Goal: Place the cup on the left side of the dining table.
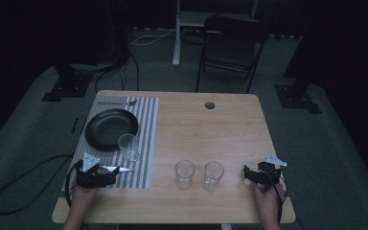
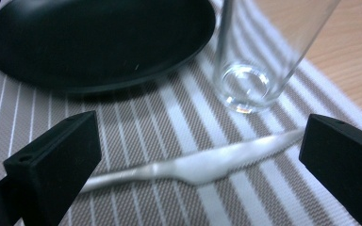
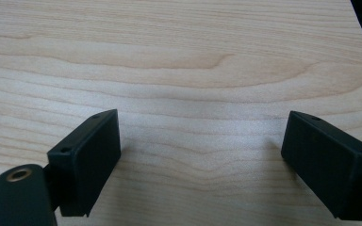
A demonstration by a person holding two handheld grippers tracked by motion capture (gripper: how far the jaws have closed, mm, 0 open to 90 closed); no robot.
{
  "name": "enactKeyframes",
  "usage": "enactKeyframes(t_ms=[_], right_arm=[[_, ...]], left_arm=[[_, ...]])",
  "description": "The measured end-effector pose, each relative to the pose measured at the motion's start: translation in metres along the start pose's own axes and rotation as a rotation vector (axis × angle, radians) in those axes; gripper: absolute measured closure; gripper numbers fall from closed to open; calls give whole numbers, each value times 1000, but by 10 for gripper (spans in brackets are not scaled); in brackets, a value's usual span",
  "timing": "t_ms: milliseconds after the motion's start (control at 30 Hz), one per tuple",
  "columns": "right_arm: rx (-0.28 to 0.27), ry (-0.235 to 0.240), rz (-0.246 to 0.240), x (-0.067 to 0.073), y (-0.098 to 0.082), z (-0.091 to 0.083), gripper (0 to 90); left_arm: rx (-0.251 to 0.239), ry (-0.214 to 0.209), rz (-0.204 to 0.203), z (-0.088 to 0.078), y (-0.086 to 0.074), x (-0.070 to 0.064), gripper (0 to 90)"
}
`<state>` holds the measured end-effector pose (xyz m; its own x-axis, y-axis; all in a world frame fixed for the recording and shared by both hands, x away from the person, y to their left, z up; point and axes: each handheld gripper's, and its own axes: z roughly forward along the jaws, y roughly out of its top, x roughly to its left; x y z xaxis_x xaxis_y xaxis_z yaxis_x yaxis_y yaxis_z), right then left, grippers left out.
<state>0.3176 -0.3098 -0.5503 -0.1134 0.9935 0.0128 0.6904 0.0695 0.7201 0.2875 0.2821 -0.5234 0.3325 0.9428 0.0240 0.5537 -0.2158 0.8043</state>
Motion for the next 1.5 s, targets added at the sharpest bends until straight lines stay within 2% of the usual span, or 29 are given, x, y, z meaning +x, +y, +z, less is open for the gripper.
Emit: enactKeyframes(t_ms=[67, 267, 500, 700, 833, 1033, 1200, 1500], right_arm=[[0, 0, 0, 0, 0, 0, 120], [0, 0, 0, 0, 0, 0, 120], [0, 0, 0, 0, 0, 0, 120], [0, 0, 0, 0, 0, 0, 120], [0, 0, 0, 0, 0, 0, 120], [0, 0, 0, 0, 0, 0, 120], [0, 0, 0, 0, 0, 0, 120], [0, 0, 0, 0, 0, 0, 120]], left_arm=[[5, 15, -22, -1, -5, 2, 2], [74, 53, -72, -1, -18, 10, 2], [143, 94, -56, -1, -28, 14, 2], [146, 100, -89, -6, -31, 17, 1], [158, 130, -100, -8, -34, 19, 1], [180, 155, -152, -10, -36, 21, 1], [181, 194, -188, -11, -37, 16, 1], [182, 205, -196, -12, -38, 14, 1]])
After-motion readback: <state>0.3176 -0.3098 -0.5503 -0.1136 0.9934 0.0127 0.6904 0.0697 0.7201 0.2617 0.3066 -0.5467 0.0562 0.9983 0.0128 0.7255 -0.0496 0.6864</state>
